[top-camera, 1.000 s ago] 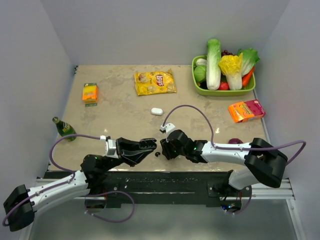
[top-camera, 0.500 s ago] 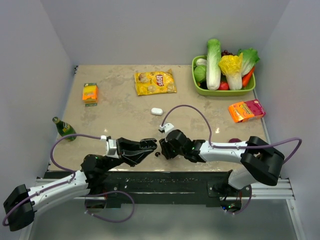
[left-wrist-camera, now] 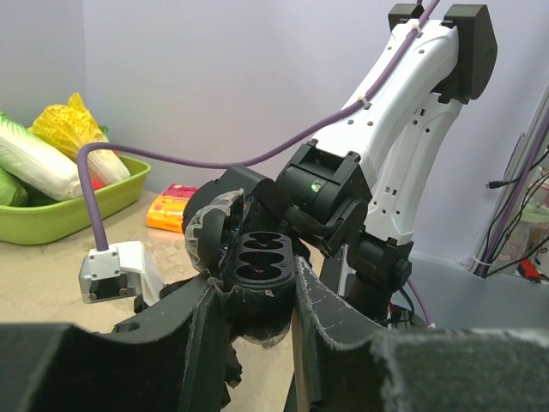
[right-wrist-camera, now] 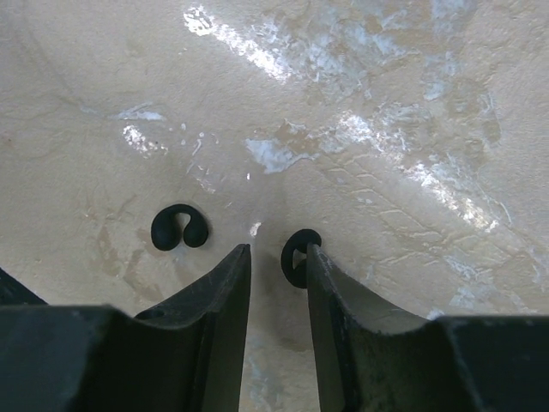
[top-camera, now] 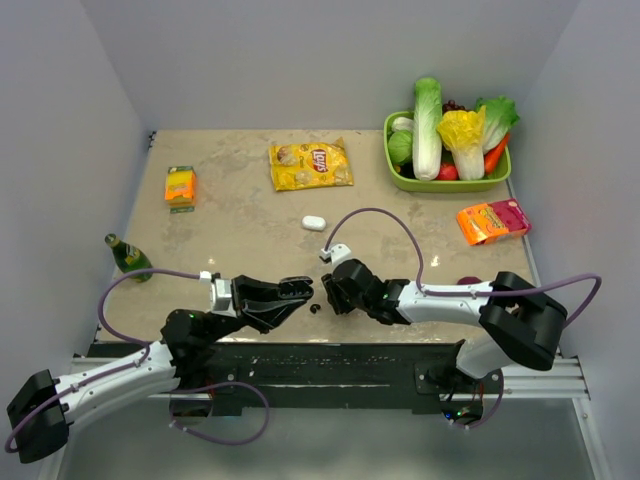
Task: Insert the wireless bluetooth earbuds into the charging case
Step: Pick up the earbud from the center of the board.
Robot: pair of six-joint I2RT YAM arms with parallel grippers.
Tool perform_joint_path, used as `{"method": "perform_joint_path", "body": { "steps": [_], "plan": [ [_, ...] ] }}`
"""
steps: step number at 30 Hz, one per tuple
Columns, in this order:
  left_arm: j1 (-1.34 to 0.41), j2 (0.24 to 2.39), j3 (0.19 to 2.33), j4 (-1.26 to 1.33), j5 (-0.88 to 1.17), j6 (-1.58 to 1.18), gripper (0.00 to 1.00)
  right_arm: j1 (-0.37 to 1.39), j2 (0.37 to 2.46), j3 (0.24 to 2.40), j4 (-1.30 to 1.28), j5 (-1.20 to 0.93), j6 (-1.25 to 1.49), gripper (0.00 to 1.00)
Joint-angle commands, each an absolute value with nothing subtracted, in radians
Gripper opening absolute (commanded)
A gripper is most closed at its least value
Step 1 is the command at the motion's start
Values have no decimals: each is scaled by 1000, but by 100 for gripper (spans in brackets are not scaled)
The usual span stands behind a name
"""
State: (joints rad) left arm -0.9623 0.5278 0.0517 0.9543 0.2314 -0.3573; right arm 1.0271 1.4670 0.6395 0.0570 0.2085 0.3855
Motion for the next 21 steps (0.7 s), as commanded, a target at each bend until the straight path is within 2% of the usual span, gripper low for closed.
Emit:
{"method": "perform_joint_path", "body": {
  "steps": [1,13,16,19,21],
  "plan": [
    [-959,528,-126,991,235,-370,0,1028,1448,661,18,264,393,33],
    [-959,531,-124,988,235,-368,0,1028,1462,675,-20,318,396,26],
    [-959,532,-123,988,235,-368,0,1028,1459,673,-23,330,399,22],
    [-959,532,-124,988,235,-368,0,1029,1453,673,-25,339,399,12],
    [-959,532,-124,989,235,-368,0,1028,1440,672,-26,350,405,2]
  ]
}}
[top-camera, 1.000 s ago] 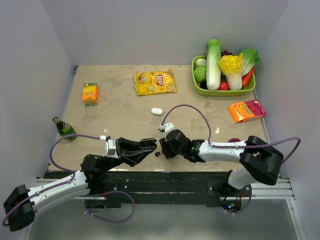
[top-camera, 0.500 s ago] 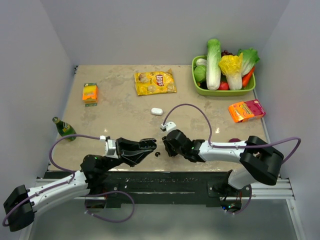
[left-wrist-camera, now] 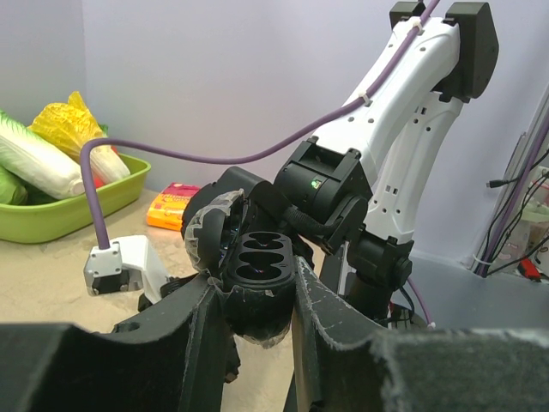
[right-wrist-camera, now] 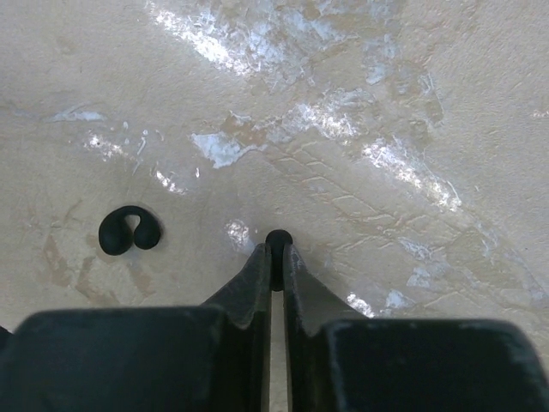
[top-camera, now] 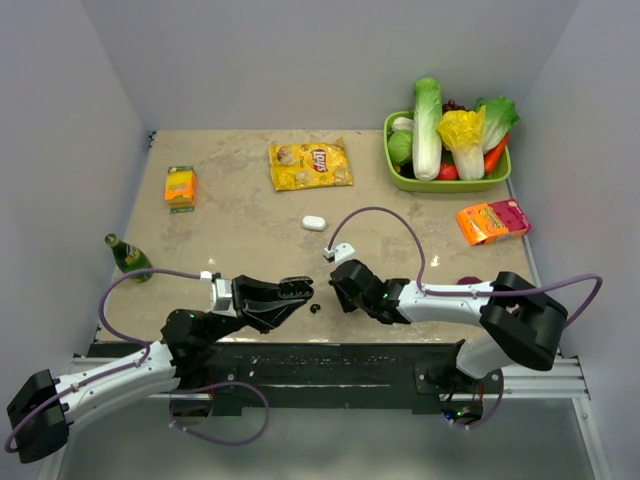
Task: Insert the wireless bluetooth earbuds into the charging case
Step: Pick up the earbud from the center of the board, then place the earbud in the charging case.
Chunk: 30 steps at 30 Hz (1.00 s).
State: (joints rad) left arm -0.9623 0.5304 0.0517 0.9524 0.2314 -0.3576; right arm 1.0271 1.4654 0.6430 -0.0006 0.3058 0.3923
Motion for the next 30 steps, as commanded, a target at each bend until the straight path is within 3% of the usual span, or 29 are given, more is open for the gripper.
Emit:
{"method": "perform_joint_path", "body": {
  "steps": [1,7,11,15,22,30],
  "plan": [
    [-959,532,-126,988,235,-368,0,1028,1415,667,-25,362,411,0],
    [-959,535,-120,985,226,-365,0,1029,1223,684,-70,388,400,0],
    [-959,561,-110,997,222,-361,0,1032,969,758,-182,382,329,0],
    [-959,617,-92,1026,238,-350,0,1032,815,825,-210,112,212,0],
    [-957,739,-23,1080,421,-341,0,1037,796,952,-314,-346,89,0],
    [-957,836,67,1095,583,-351,0,1072,741,933,-350,-525,31,0]
  ]
}}
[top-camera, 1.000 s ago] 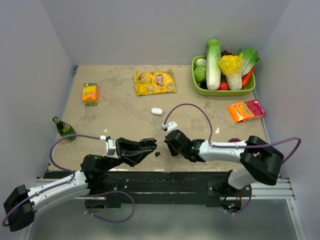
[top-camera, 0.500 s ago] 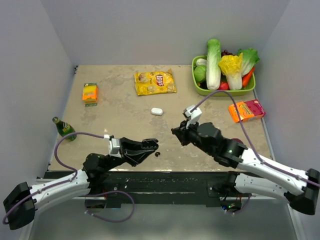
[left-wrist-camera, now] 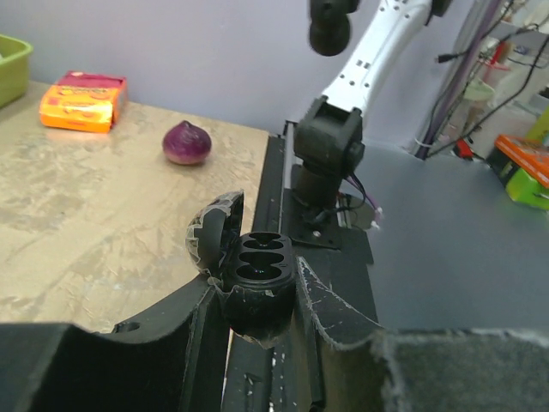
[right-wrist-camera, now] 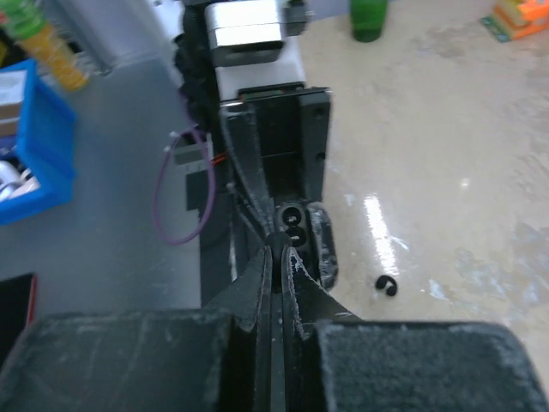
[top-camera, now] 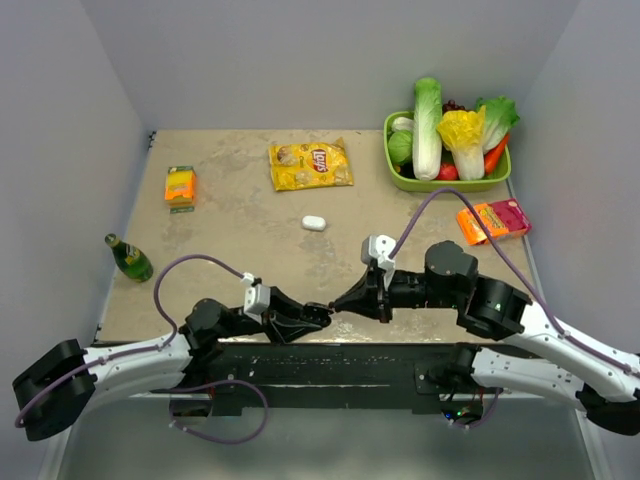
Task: Insert the wireless bluetooth earbuds into the charging case
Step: Place the earbud in the charging case.
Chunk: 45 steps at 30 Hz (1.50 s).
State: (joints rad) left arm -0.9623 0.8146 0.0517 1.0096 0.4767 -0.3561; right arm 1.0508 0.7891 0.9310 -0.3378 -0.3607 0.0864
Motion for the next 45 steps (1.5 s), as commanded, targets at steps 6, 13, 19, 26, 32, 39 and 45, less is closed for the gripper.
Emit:
{"method": "perform_joint_path", "body": {
  "steps": [6,13,19,26,32,39,45],
  "plan": [
    [-957,890,138,1100,664,-367,0,1094,729,911,-359,-534,29,0],
    [-959,936,181,1118,716,-394,0,1161,772,908,-370,-418,34,0],
    [-959,930,195,1095,712,-390,0,1210,796,893,-338,-284,55,0],
    [-960,936,202,1092,716,-393,0,1224,828,890,-315,-282,55,0],
    [-968,945,207,1092,715,-393,0,1229,847,885,-295,-249,64,0],
    [-974,943,210,1086,710,-390,0,1230,880,882,-284,-229,68,0],
    [-983,940,207,1089,703,-388,0,1230,894,876,-284,-212,71,0]
  ]
}}
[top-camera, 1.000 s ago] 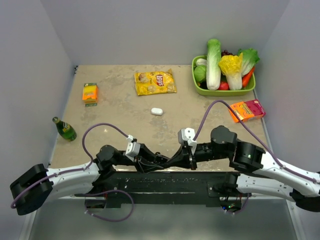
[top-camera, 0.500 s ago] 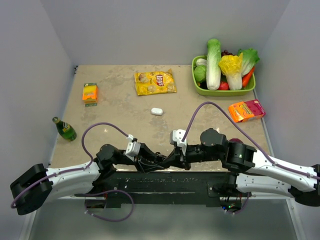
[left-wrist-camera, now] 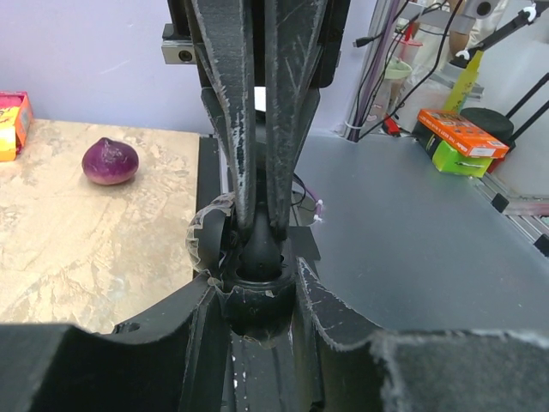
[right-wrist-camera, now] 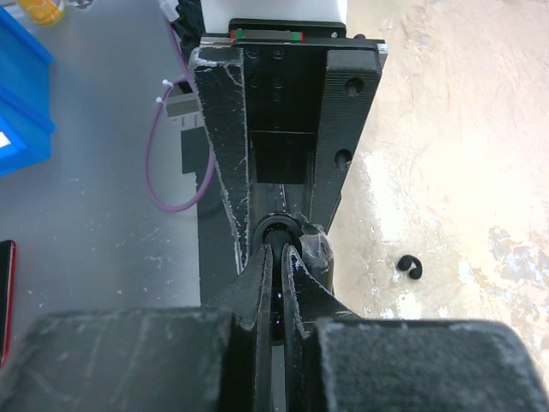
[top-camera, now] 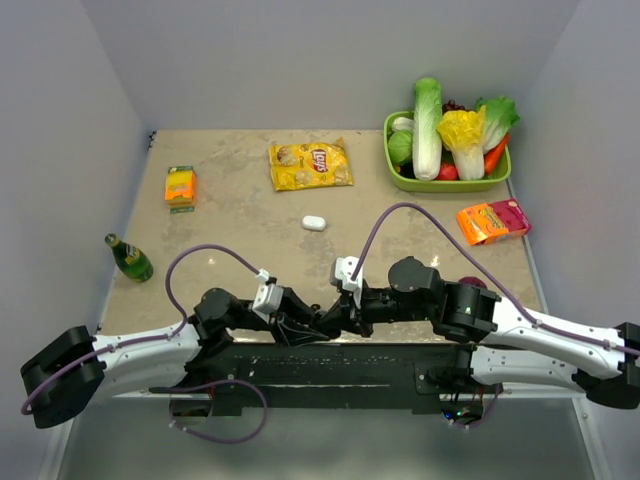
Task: Insert the wireless bluetooth earbuds into the charging case
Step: Place the earbud in the charging case.
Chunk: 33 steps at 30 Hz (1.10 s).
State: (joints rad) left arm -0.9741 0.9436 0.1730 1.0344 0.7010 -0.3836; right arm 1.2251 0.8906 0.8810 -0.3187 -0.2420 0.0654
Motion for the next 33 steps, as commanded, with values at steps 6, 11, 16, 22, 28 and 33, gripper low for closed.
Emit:
{"method": "perform_joint_path", "body": {
  "steps": [6,11,16,22,28,33],
  "plan": [
    [-986,927,202,1091,686,-385,0,1233,910,873,-287,-206,75,0],
    [-988,916,198,1083,675,-379,0,1236,916,873,-288,-192,84,3],
    [-988,910,193,1075,664,-373,0,1235,900,876,-284,-160,103,27],
    [-988,914,183,1074,644,-365,0,1233,841,914,-253,-95,138,45],
    [-989,920,140,1066,562,-336,0,1235,631,899,-177,150,195,52],
    [-988,852,107,1057,473,-328,0,1236,545,758,-192,469,294,52]
  ]
}}
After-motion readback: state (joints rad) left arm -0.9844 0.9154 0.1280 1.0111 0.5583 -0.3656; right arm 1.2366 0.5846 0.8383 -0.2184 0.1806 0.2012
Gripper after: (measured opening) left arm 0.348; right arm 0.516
